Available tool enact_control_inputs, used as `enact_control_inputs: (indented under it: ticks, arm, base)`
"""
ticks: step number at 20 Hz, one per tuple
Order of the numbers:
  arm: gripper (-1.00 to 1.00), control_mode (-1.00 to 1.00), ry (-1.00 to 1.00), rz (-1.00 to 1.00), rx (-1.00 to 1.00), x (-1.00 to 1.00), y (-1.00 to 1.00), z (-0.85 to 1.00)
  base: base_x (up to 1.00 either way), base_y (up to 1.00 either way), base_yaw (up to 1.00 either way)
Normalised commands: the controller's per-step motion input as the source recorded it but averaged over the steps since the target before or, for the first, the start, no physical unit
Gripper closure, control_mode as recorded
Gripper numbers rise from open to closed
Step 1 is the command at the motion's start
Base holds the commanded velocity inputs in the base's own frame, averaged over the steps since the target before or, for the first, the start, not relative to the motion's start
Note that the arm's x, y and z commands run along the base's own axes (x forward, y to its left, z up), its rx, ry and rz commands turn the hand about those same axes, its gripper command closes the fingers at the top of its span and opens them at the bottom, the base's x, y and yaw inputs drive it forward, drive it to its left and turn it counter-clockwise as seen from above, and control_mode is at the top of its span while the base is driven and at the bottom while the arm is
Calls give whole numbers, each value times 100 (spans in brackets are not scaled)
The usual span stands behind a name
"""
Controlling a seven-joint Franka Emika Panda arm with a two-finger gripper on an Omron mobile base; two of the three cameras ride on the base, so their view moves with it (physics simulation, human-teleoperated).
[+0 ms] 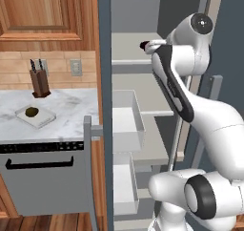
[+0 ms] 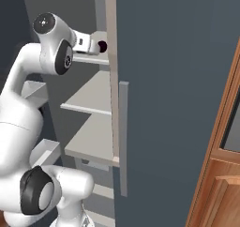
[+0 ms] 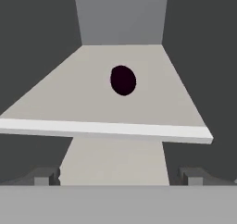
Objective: Take the eggplant and avocado out of the freezer and place them in the tupperware container on the counter. Then put the tupperware containing the vegetables back in the freezer.
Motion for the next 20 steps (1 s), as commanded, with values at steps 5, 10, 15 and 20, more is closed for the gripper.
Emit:
enact_control_inputs:
  ticks: [5, 10, 15, 20]
  arm:
    - [-100, -100, 3, 0, 0, 27, -25, 0]
    - [-100, -100, 0, 0, 0, 30, -3, -3]
    - [-100, -100, 0, 4, 0, 29, 1, -2]
    - [-100, -100, 5, 4, 0, 25, 0, -10]
  base:
    - [0, 0, 0]
    - [0, 0, 0]
    - [0, 0, 0]
    - [0, 0, 0]
